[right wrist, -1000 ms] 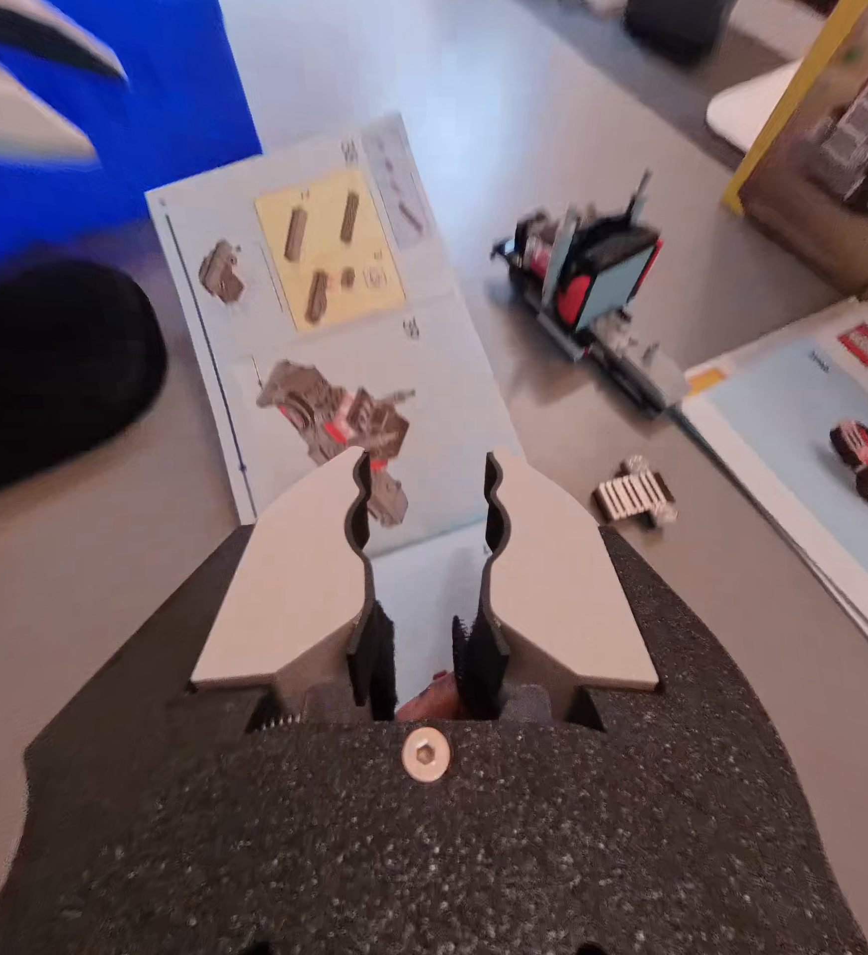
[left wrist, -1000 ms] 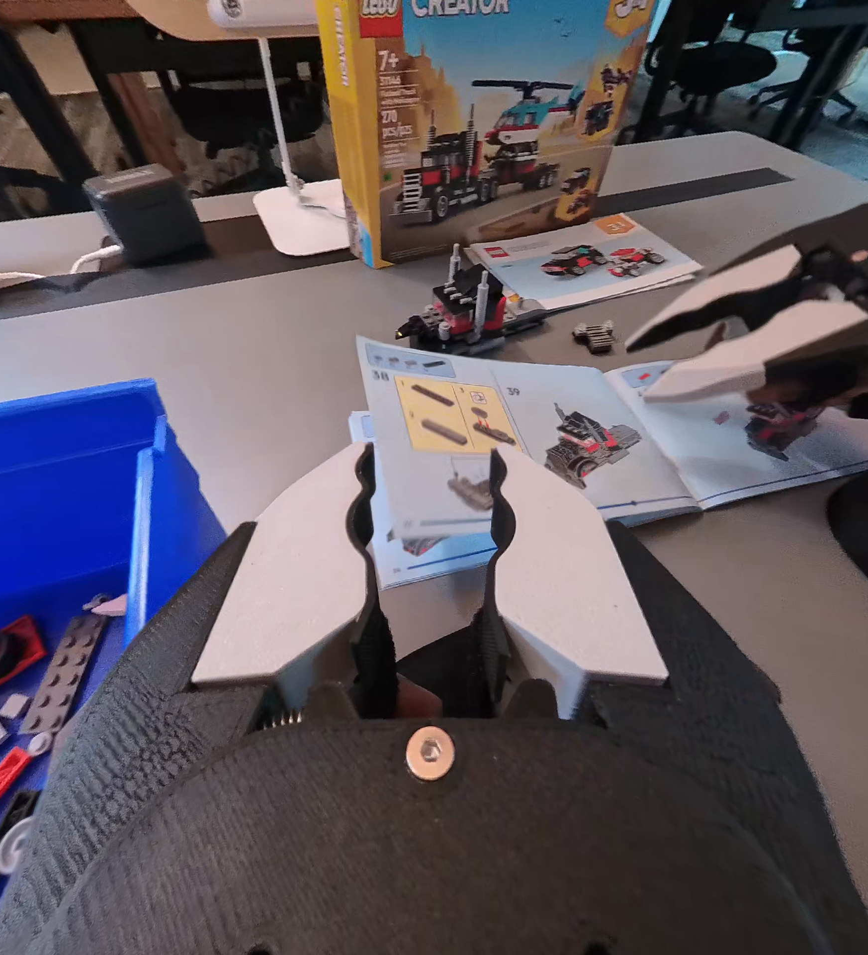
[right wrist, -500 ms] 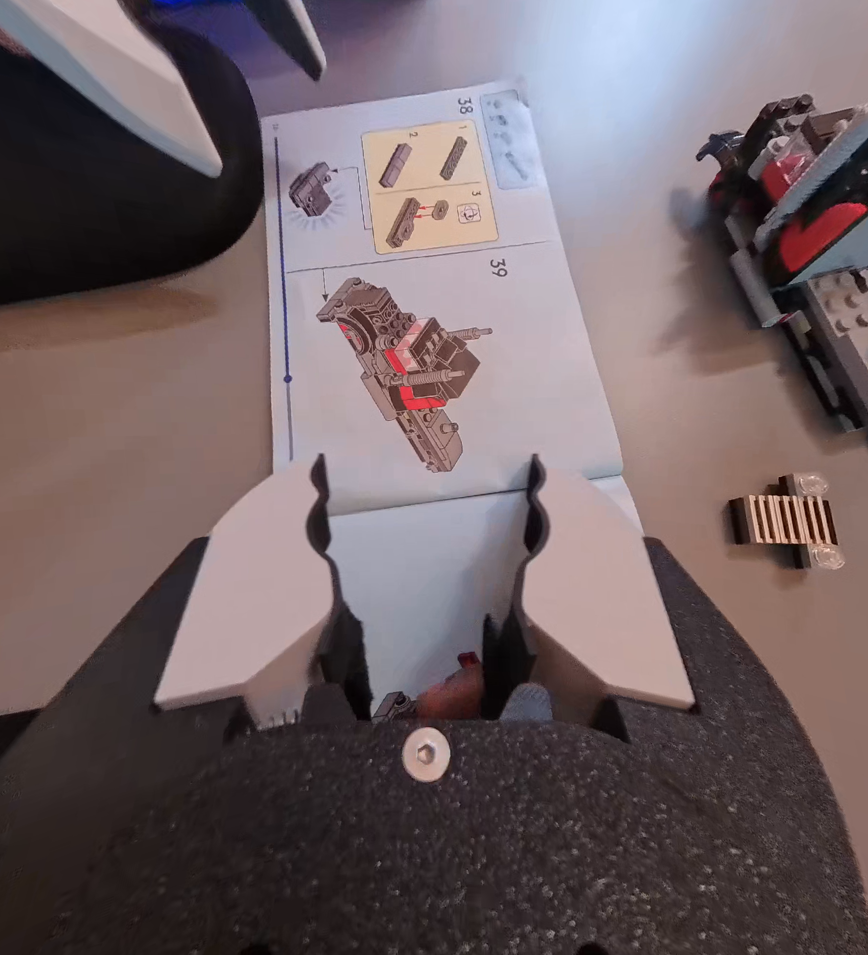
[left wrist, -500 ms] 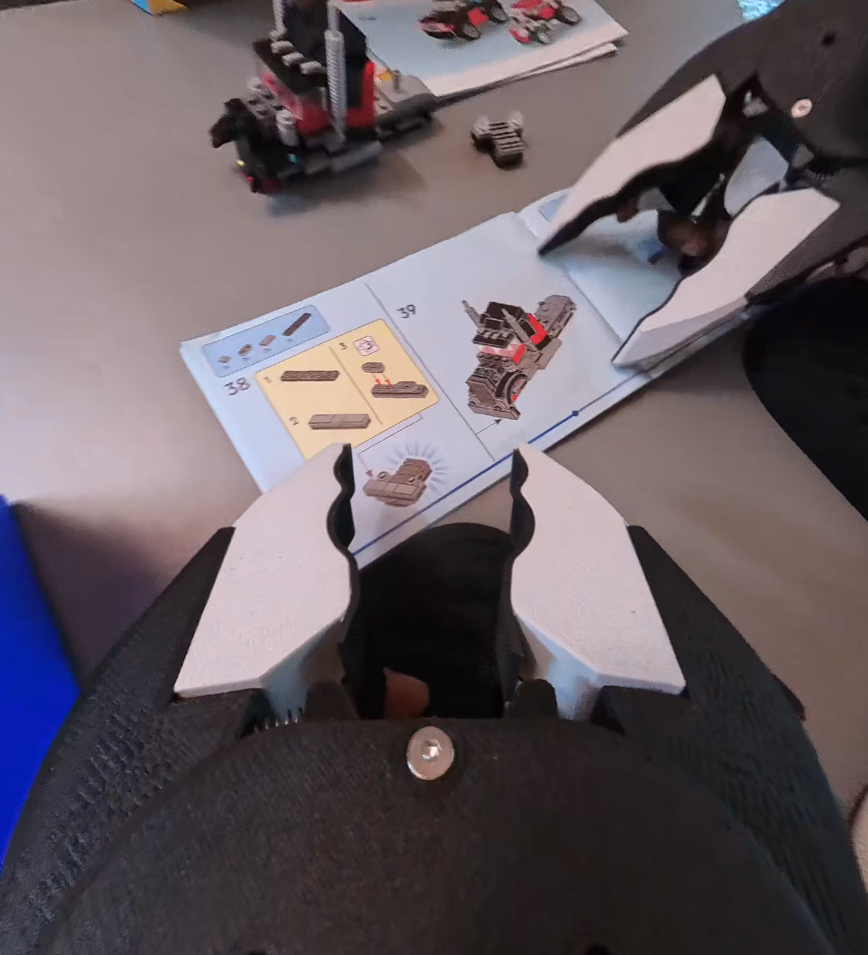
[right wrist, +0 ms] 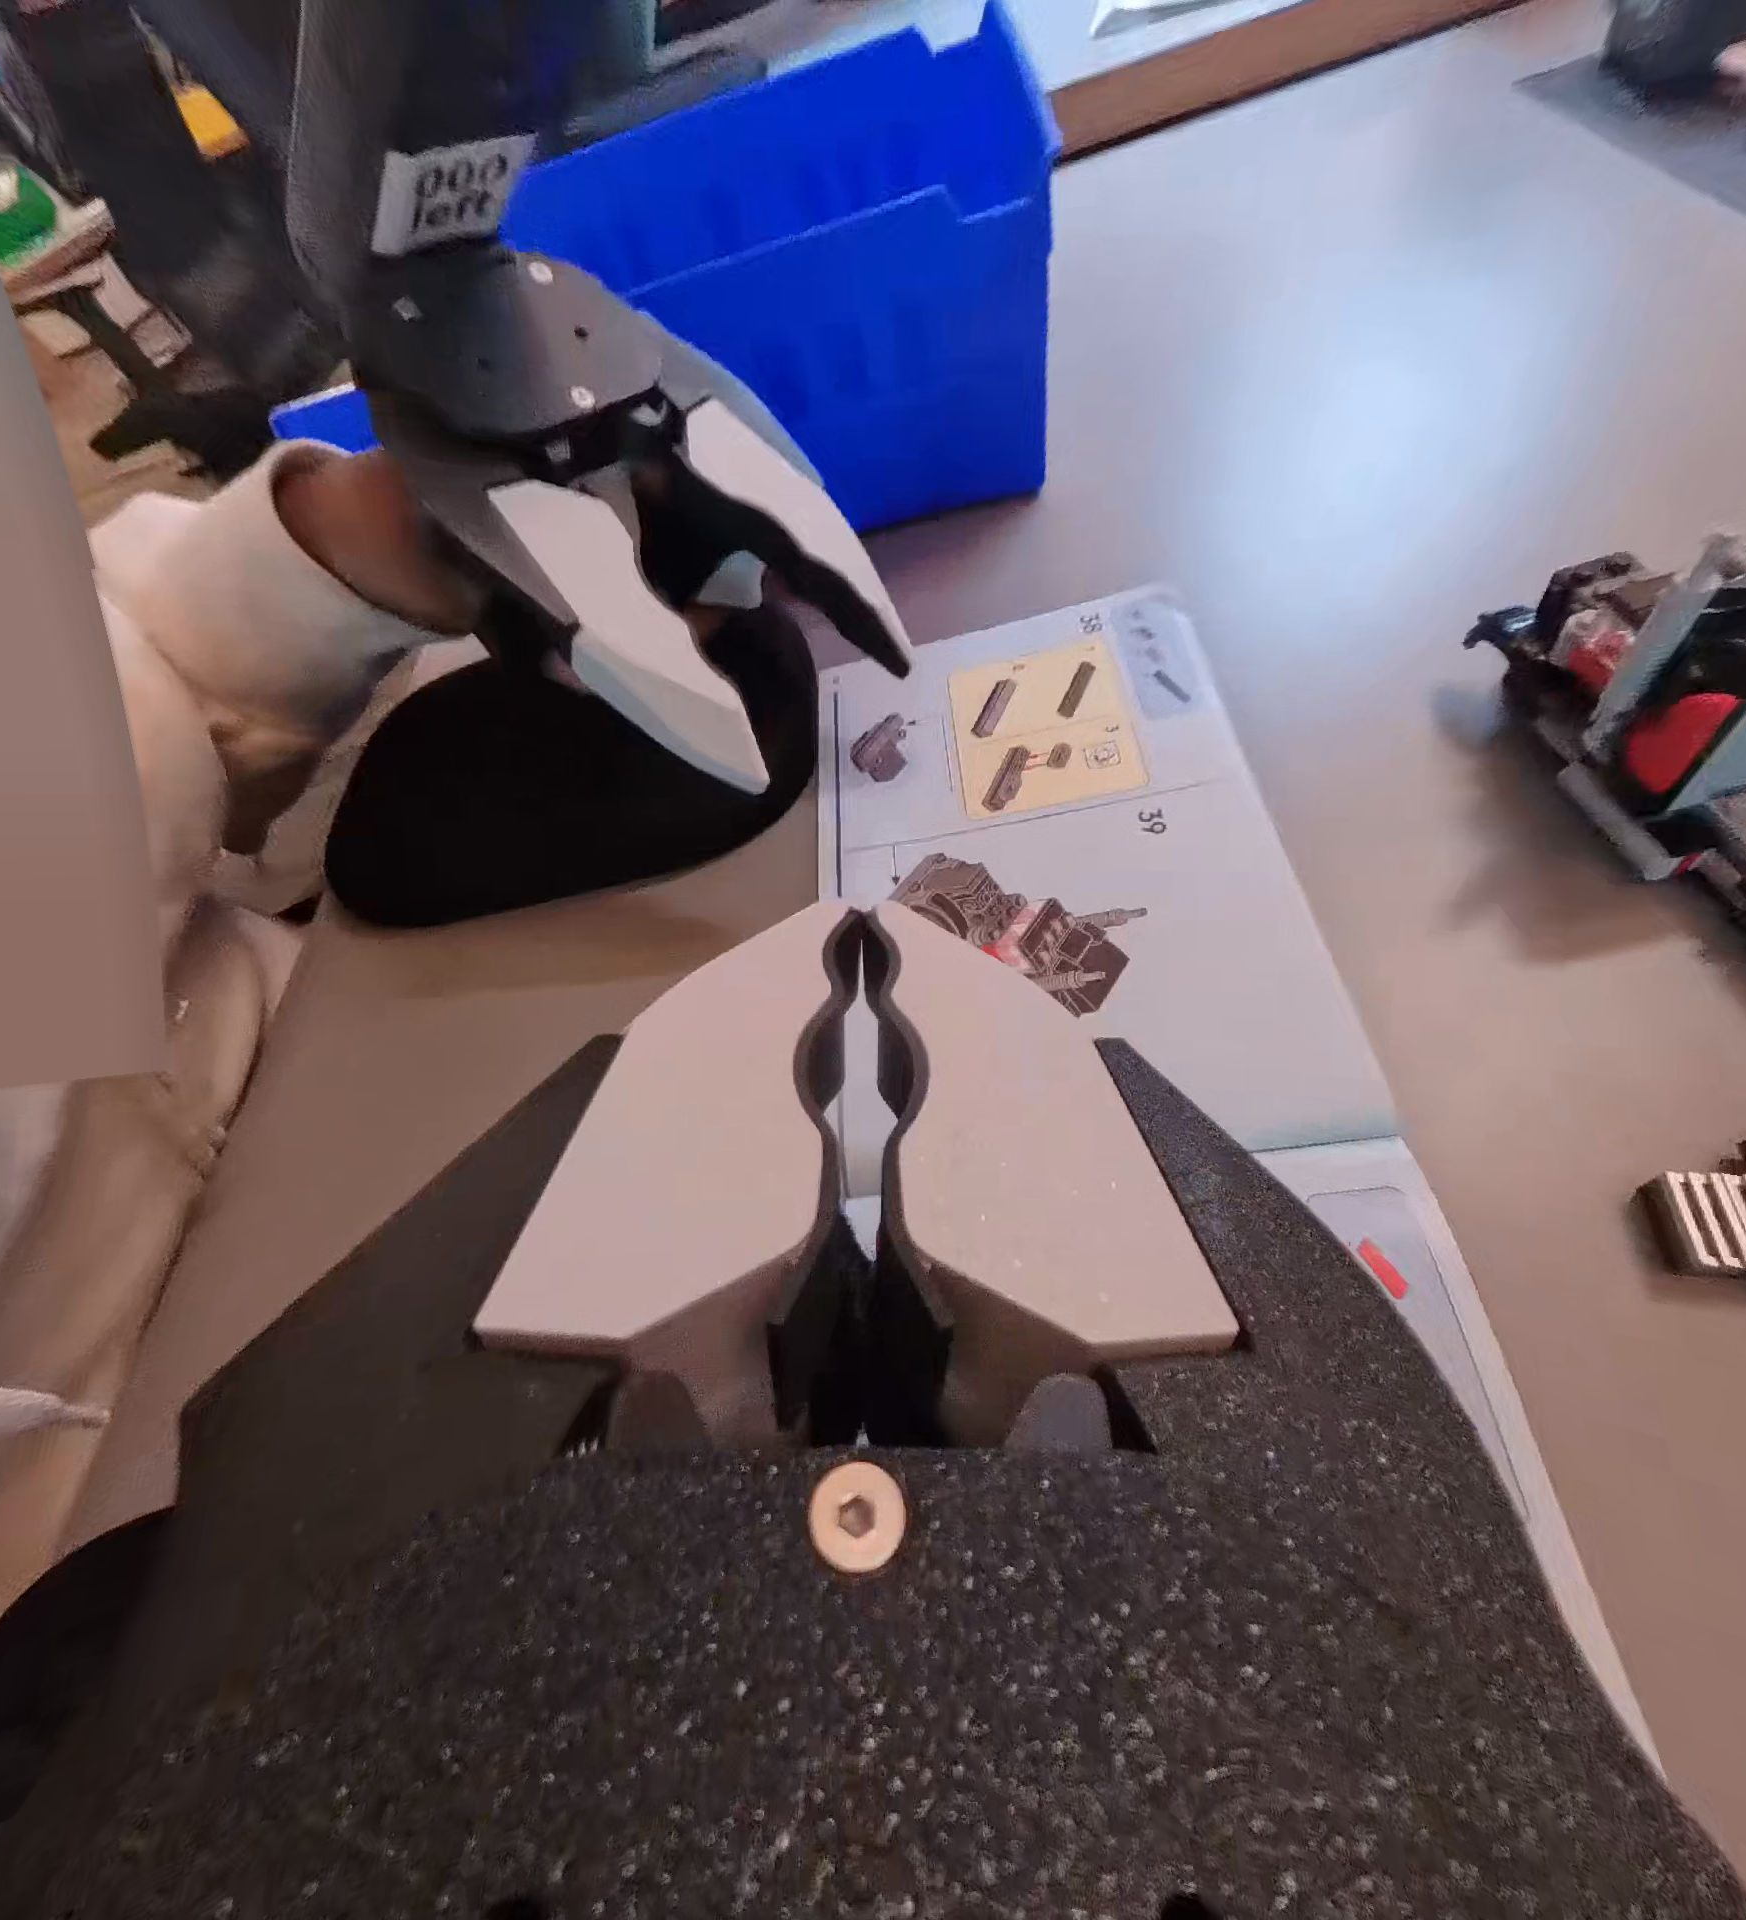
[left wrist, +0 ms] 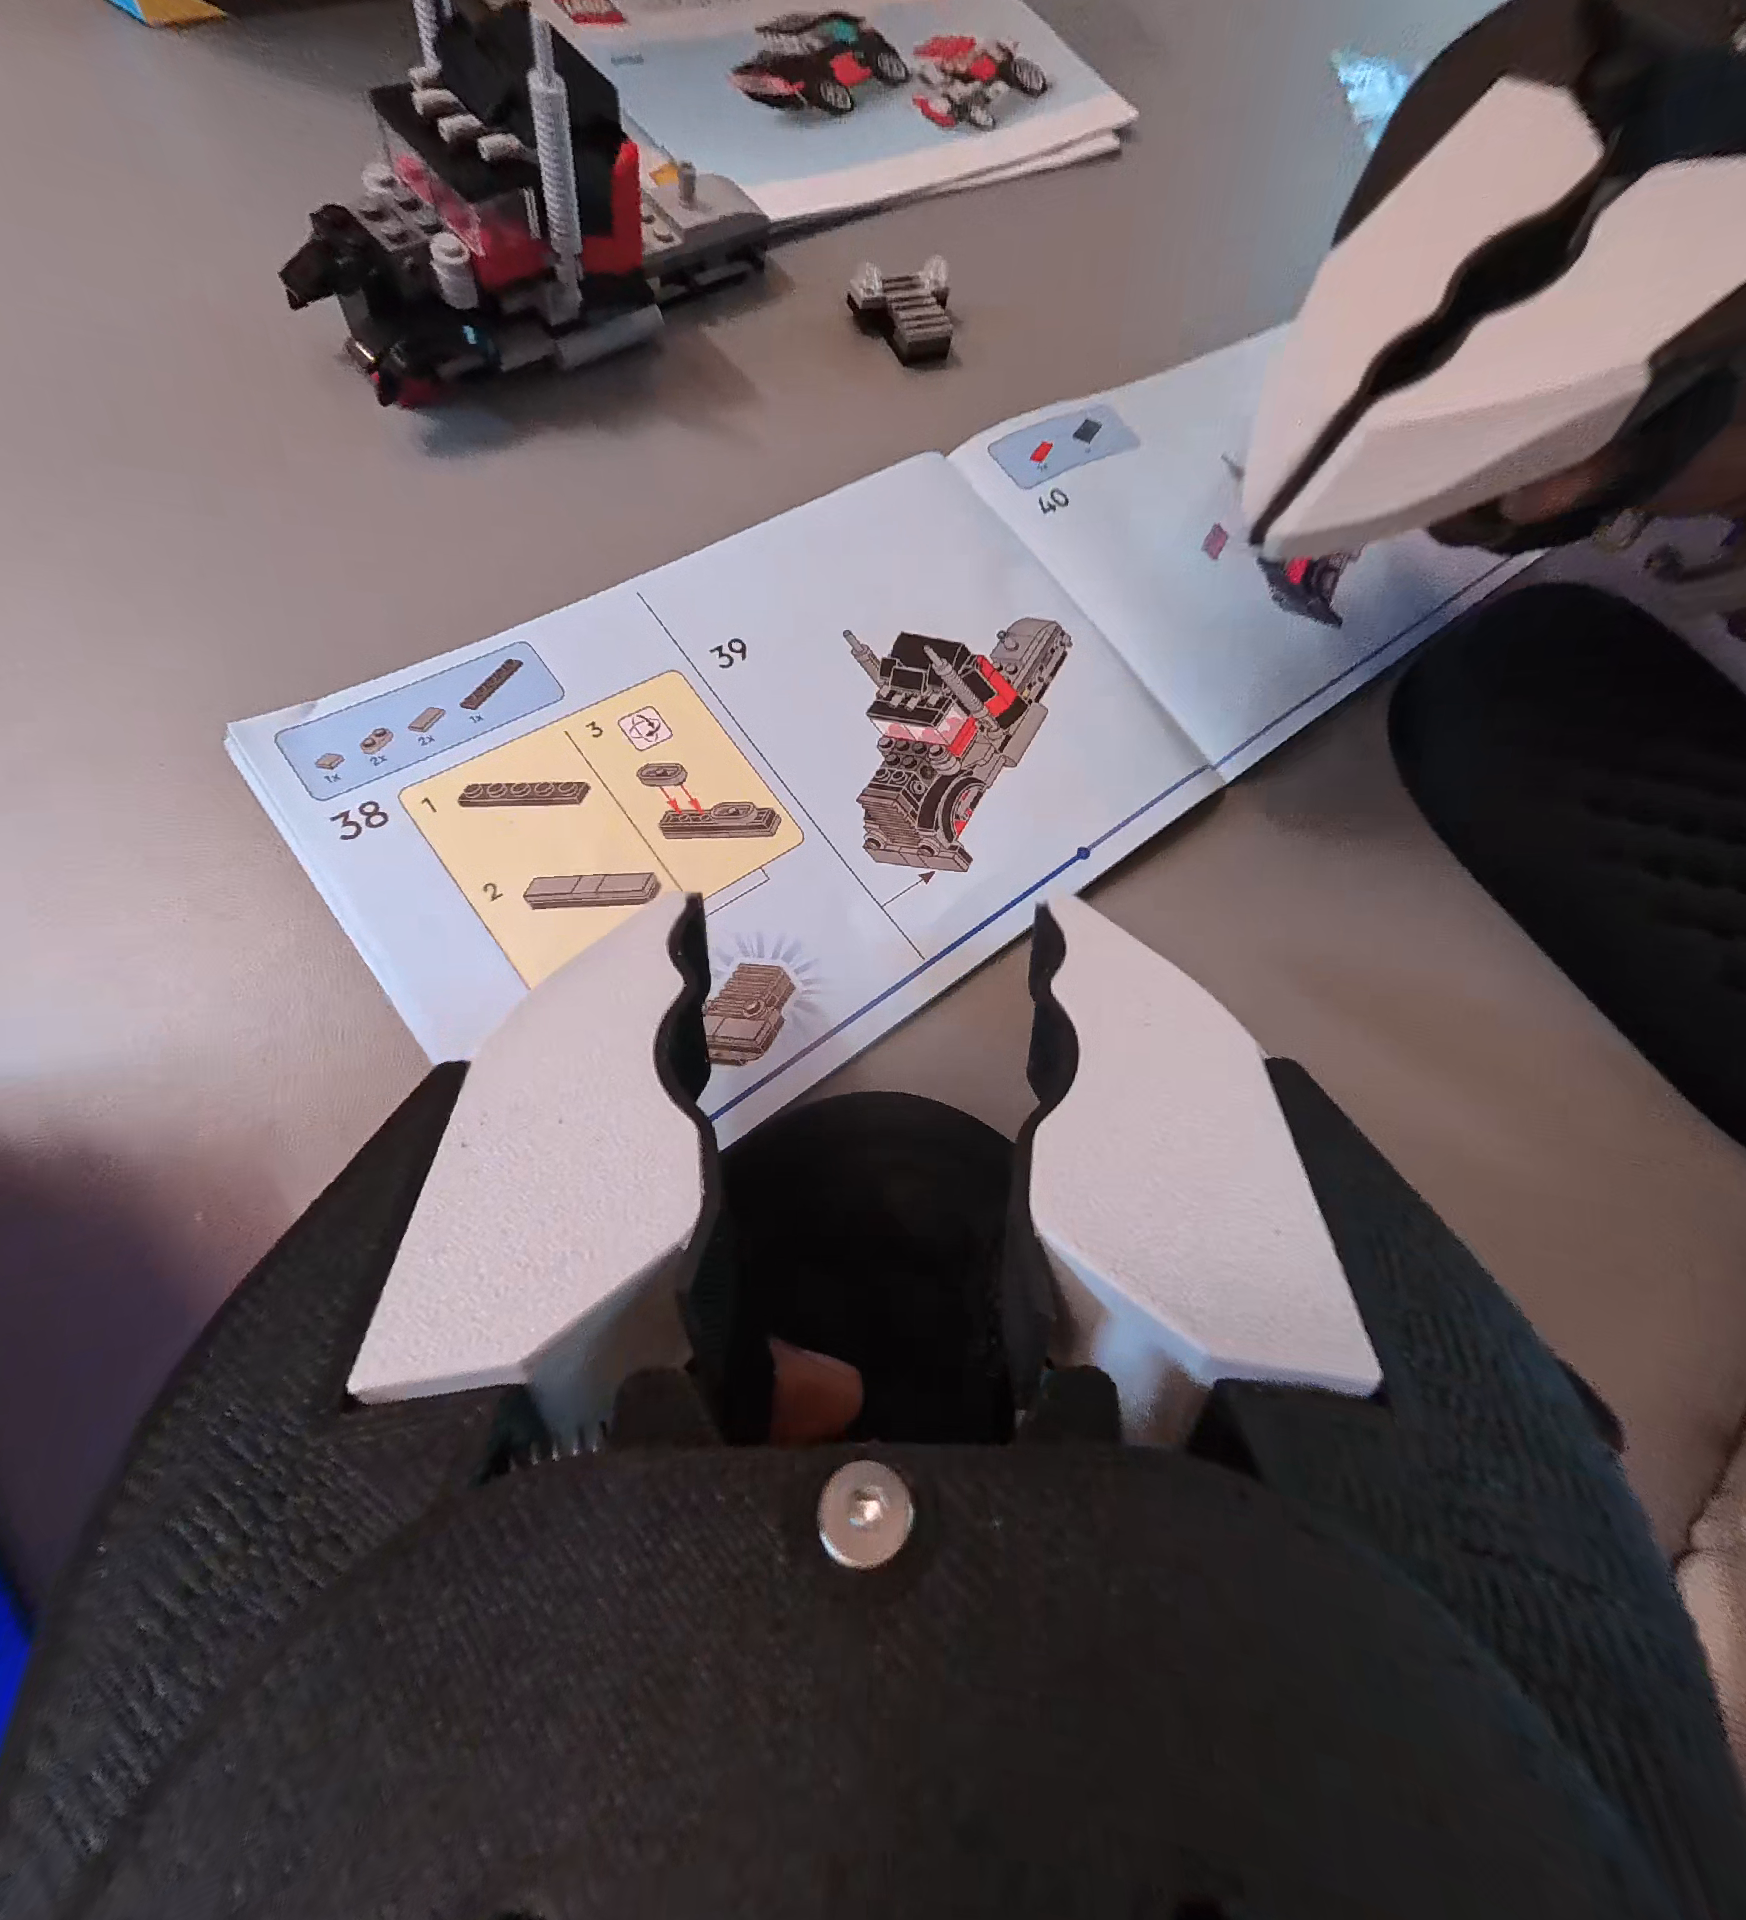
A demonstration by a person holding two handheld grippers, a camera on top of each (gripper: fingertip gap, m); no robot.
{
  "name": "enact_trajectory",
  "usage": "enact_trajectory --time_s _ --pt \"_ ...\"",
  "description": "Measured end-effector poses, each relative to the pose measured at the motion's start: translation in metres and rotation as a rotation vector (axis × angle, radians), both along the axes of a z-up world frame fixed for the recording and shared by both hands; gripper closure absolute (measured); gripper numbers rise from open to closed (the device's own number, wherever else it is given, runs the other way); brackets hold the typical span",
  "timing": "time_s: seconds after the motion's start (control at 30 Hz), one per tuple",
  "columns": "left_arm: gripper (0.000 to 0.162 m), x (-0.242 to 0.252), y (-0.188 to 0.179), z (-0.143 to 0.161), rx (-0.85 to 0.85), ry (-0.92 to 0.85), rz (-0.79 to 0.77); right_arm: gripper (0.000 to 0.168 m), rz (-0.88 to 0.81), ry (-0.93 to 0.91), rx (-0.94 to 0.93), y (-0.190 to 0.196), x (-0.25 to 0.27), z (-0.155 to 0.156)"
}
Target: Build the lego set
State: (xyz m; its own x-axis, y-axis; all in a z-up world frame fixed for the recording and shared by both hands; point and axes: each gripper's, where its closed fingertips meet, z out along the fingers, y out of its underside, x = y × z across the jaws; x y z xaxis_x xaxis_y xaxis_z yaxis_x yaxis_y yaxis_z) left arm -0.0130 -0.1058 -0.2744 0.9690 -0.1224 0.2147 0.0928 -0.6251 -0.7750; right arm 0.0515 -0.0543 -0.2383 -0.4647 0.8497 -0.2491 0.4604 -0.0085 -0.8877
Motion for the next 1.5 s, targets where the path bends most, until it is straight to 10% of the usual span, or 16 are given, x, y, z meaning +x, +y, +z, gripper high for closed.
enact_trajectory --time_s 0.53,0.83,1.03,1.23,1.5 --pt "0.113 0.0 -0.001 0.008 0.078 -0.031 0.007 0.168 -0.094 -0.245 0.394 0.012 -0.015 -0.069" --pt "0.116 -0.005 -0.078 0.137 0.204 0.027 -0.125 0.16 -0.067 -0.132 0.413 0.002 -0.014 -0.062" --pt "0.146 -0.152 -0.17 0.075 -0.308 0.331 0.065 0.158 -0.064 -0.068 0.378 -0.001 -0.017 -0.051" --pt "0.144 -0.152 -0.193 0.011 -0.554 0.318 -0.105 0.158 -0.075 -0.058 0.384 0.001 -0.015 -0.05" --pt "0.145 -0.156 -0.214 0.004 -0.594 0.4 -0.204 0.158 -0.057 -0.056 0.373 0.0 -0.016 -0.054"
